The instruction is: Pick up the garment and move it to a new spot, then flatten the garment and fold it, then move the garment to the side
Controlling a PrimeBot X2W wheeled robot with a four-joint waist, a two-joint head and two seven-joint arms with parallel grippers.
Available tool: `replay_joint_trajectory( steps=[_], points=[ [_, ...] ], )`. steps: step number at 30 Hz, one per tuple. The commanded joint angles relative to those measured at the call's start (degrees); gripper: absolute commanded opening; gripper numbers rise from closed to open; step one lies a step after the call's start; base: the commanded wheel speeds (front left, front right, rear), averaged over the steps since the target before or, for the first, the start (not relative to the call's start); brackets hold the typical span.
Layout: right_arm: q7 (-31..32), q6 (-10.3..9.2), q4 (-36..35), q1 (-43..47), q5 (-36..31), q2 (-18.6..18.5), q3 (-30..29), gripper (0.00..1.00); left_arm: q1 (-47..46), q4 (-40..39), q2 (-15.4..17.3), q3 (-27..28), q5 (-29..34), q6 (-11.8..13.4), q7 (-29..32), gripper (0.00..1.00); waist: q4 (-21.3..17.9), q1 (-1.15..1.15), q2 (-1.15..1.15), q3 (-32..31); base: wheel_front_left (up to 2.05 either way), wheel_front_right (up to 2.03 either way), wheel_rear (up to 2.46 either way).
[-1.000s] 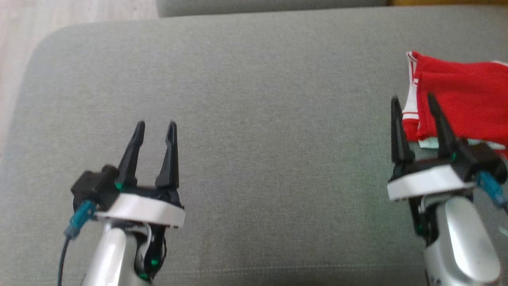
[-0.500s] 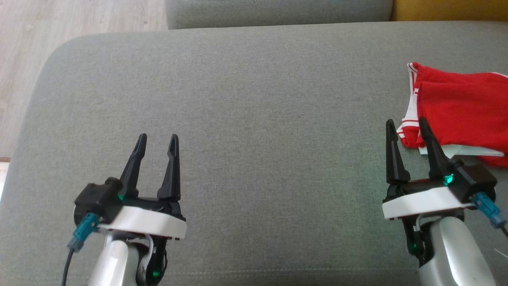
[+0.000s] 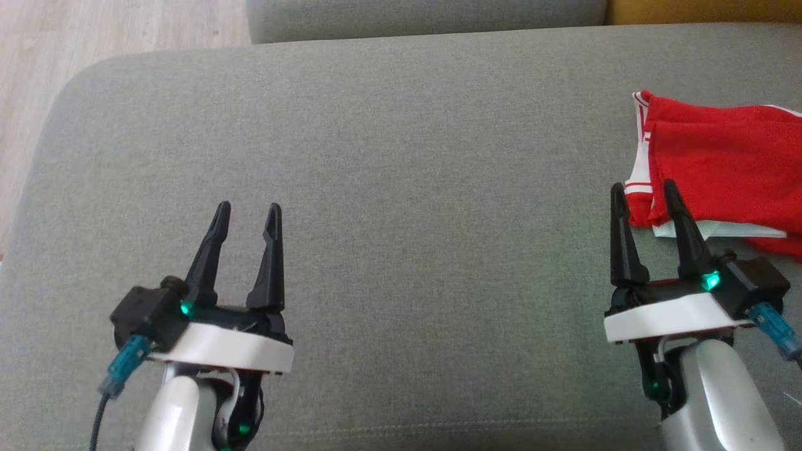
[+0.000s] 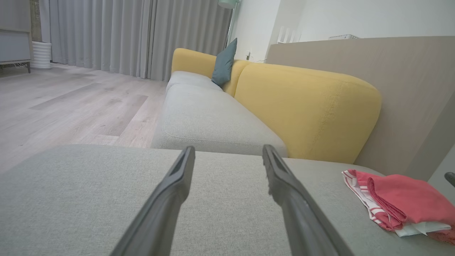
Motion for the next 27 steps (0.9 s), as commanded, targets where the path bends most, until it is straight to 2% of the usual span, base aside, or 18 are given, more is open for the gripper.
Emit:
replay_joint_trajectory(
  steps=[1,13,25,26,27],
  points=[
    [-0.6,0.20,-2.3,-0.3,0.6,0.0,1.3,1.00,-1.1,-1.8,0.7,1.7,-1.1,-0.4,-0.3,1.00,-0.1,0.00,0.00,0.0,0.00,0.00,0.00],
    [-0.6,0.20,-2.7,-0.1,0.9,0.0,1.1,1.00,-0.8,-3.1,0.7,2.2,-2.7,-2.4,-0.3,1.00,-0.1,0.00,0.00,0.1,0.00,0.00,0.00],
    [-0.6,0.20,-2.8,-0.1,1.1,0.0,1.1,1.00,-0.1,-3.8,0.7,3.3,-4.7,-1.9,-0.3,1.00,-0.2,0.00,0.00,0.2,0.00,0.00,0.00],
    [0.0,0.00,-0.7,0.9,0.6,0.0,-0.1,0.00,1.1,-1.7,0.0,1.5,-4.8,-2.1,0.0,0.00,-0.2,0.00,0.00,0.2,0.00,0.00,0.00],
    [0.0,0.00,-0.3,0.9,0.6,0.0,0.0,0.00,1.1,-1.2,-0.1,1.6,-4.9,-1.9,0.0,0.00,-0.2,0.00,0.00,0.2,0.00,0.00,0.00]
  ],
)
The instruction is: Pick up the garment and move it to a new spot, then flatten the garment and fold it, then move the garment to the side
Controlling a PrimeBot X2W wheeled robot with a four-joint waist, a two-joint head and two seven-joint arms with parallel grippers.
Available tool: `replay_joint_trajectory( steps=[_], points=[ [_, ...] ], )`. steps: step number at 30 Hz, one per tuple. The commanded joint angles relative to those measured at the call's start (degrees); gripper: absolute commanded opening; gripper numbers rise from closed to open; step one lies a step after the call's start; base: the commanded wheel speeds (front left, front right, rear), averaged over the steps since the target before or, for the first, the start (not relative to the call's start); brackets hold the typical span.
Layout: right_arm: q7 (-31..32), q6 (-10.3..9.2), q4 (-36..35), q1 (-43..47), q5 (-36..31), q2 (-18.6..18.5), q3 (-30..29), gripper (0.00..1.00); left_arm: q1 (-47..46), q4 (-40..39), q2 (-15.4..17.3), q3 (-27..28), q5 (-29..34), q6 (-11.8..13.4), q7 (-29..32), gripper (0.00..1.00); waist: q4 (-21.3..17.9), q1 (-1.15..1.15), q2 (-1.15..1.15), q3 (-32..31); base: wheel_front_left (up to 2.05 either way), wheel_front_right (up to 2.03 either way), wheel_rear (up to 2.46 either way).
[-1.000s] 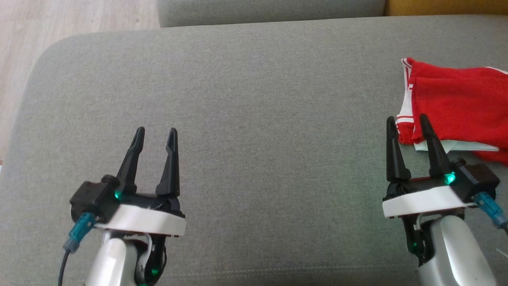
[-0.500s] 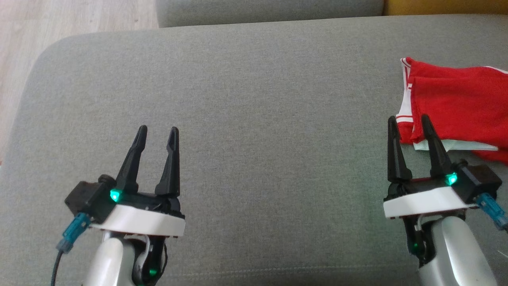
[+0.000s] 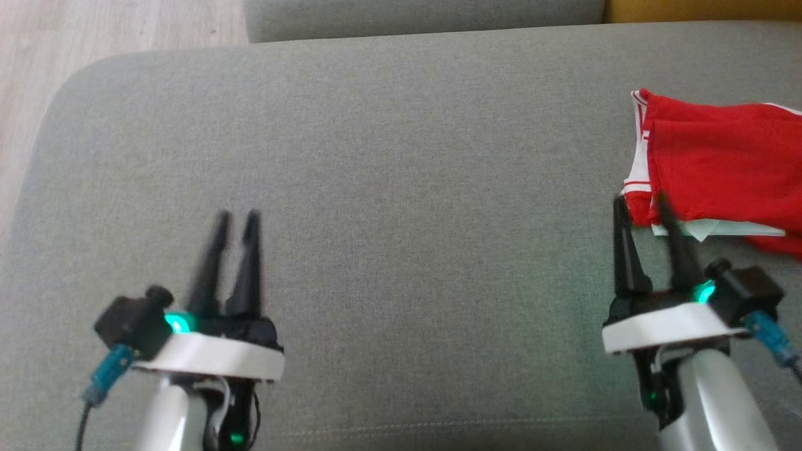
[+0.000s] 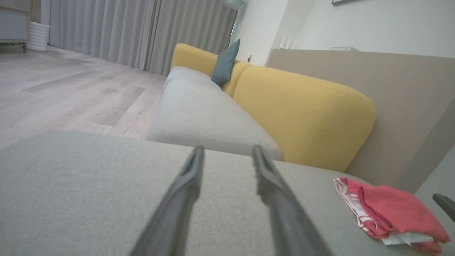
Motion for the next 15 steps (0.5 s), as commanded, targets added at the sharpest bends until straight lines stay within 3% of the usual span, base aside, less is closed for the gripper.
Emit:
replay_joint_trajectory(
  steps=[1,15],
  points=[
    [0.0,0.00,0.4,0.1,0.0,0.0,0.0,0.00,0.1,0.4,-0.1,0.0,0.0,0.0,0.0,0.00,0.0,0.00,0.00,0.0,0.00,0.00,0.00],
    [1.7,0.02,1.3,0.7,9.1,-0.4,-0.2,0.00,0.3,2.5,0.5,0.8,-8.2,-0.2,1.6,0.00,0.0,0.00,0.00,-0.6,0.00,0.00,0.00]
  ],
)
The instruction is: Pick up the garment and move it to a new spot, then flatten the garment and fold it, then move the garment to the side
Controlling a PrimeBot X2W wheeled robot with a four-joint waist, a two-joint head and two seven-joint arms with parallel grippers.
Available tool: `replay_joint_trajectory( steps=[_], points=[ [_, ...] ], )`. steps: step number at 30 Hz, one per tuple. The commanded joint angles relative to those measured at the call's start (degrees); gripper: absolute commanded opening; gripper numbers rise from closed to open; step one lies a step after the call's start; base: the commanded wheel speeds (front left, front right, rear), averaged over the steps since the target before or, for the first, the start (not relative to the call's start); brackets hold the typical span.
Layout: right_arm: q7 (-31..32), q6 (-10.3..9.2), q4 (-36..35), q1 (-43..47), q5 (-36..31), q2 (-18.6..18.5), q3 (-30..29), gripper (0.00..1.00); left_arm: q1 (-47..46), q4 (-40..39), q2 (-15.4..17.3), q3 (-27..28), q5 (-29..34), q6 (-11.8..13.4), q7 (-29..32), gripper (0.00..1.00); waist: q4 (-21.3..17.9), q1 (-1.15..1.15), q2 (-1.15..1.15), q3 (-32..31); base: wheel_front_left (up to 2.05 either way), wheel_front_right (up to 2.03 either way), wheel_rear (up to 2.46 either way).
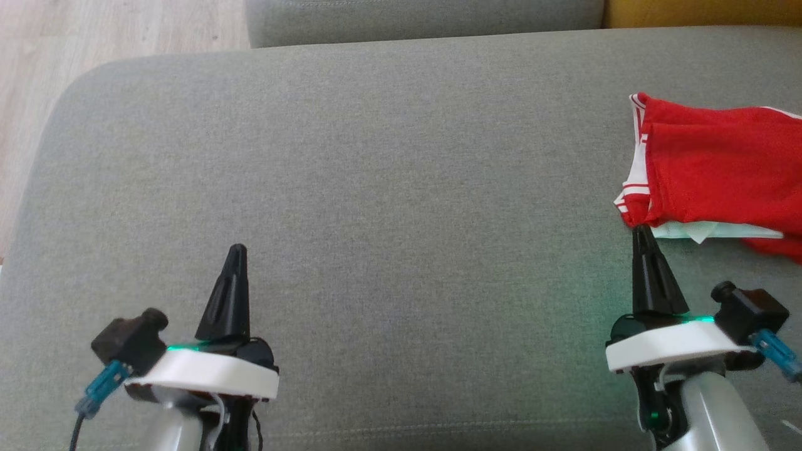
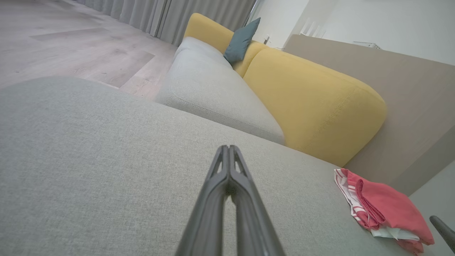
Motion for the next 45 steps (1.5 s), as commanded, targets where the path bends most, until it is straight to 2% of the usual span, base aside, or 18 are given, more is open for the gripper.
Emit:
replay_joint_trajectory(
  steps=[1,45],
  points=[
    [0.5,0.02,-1.8,-2.1,2.5,-0.6,-0.4,0.00,-2.5,-1.3,0.7,0.7,-2.0,-0.2,0.3,0.00,0.0,0.00,0.00,-0.1,0.00,0.00,0.00],
    [6.9,0.09,-1.9,-1.3,32.1,-1.5,-2.5,0.00,-3.6,2.4,2.0,4.8,-28.6,-1.0,6.6,0.00,0.2,0.00,0.00,-2.3,0.00,0.00,0.00]
  ],
)
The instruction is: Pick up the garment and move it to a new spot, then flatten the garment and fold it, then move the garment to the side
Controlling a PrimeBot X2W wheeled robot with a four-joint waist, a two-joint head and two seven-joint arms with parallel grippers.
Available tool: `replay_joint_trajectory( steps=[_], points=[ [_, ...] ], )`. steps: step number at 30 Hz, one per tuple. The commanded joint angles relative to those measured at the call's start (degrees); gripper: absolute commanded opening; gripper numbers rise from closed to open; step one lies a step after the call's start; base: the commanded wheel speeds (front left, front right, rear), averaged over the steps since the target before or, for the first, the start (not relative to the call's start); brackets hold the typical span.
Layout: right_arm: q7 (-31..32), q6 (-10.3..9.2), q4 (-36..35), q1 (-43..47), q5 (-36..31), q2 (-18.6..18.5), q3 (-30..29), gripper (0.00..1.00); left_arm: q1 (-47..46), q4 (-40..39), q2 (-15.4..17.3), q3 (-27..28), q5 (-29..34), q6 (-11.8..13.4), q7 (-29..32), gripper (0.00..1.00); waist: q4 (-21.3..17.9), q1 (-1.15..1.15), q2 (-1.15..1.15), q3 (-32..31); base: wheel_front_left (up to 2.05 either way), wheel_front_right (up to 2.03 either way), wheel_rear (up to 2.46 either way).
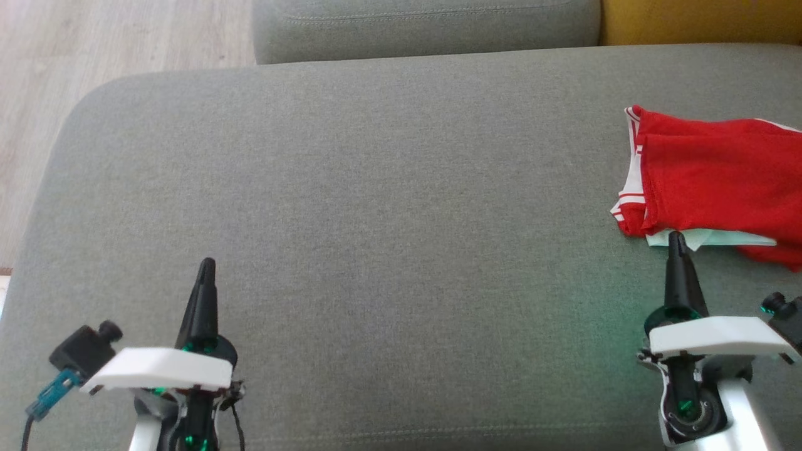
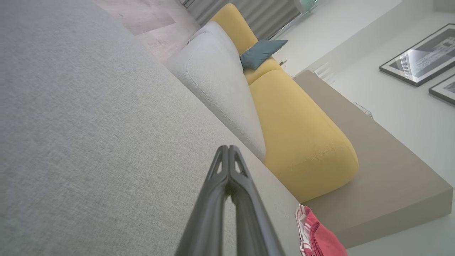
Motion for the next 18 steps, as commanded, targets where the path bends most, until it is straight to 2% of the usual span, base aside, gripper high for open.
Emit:
replay_joint_trajectory(
  steps=[1,18],
  points=[
    [0.5,0.09,-1.9,-1.4,2.3,-1.1,0.2,0.00,-3.0,-1.3,1.0,1.6,-2.1,-0.3,0.5,0.00,0.0,0.00,0.00,-0.1,0.00,0.00,0.00],
    [3.1,0.12,-1.9,-1.1,12.8,-1.2,-0.8,0.00,-3.4,0.0,1.3,3.5,-11.5,-0.6,3.0,0.00,0.1,0.00,0.00,-0.9,0.00,0.00,0.00]
  ],
)
